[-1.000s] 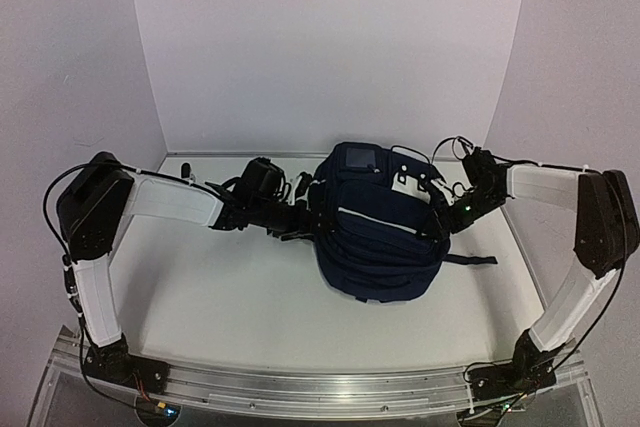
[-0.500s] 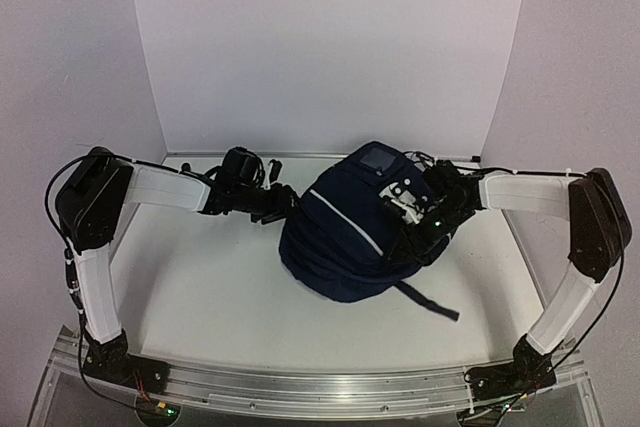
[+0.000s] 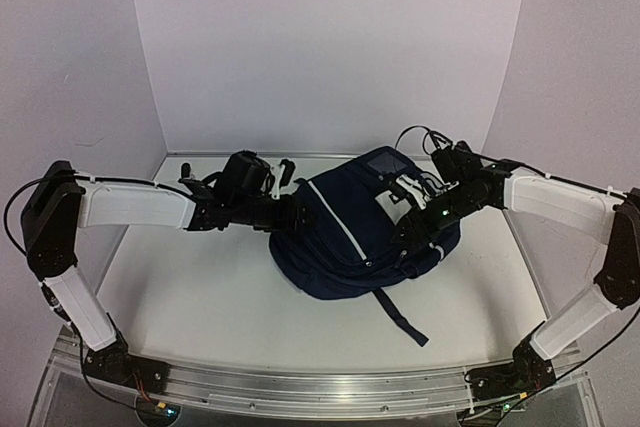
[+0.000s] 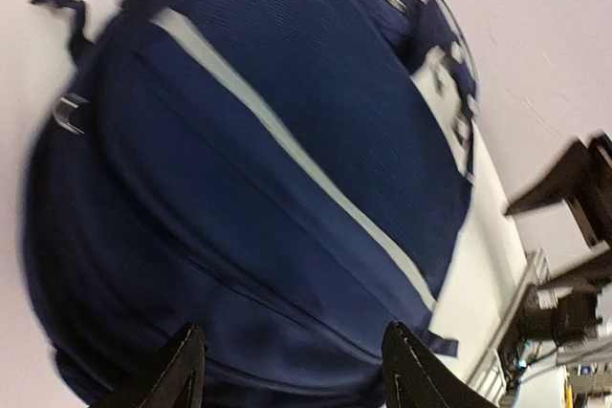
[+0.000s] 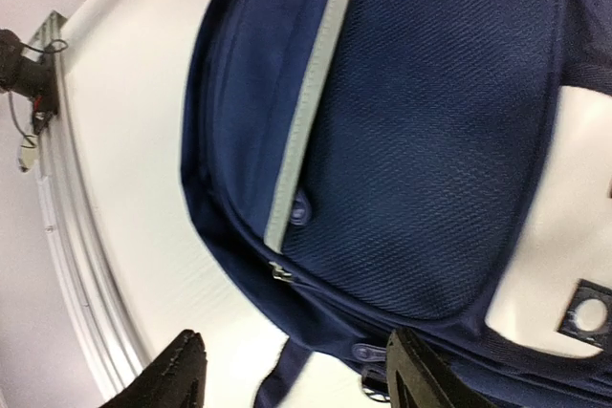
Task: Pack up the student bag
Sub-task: Zip the student bag at the center of the board, then unzip the student bag at the center of the board.
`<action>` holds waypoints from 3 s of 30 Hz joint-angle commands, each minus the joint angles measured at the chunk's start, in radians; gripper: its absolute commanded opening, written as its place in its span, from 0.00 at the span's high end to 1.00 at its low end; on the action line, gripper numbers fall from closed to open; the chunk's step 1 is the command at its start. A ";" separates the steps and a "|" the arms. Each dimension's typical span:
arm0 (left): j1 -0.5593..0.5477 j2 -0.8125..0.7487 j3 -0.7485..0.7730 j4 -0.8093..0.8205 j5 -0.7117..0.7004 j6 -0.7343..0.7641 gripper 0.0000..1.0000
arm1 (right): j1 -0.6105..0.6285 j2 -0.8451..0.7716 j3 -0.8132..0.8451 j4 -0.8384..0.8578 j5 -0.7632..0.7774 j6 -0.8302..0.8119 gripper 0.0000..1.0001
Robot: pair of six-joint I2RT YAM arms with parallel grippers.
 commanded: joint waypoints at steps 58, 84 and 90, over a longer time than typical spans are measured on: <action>-0.027 0.049 -0.176 0.201 -0.007 -0.185 0.41 | 0.148 -0.016 -0.047 0.220 0.189 -0.130 0.50; -0.033 0.090 -0.198 0.204 -0.085 -0.261 0.47 | 0.169 0.159 -0.012 0.185 0.435 -0.486 0.28; 0.045 0.099 -0.145 0.183 -0.065 -0.226 0.70 | 0.170 0.187 0.015 0.195 0.471 -0.543 0.35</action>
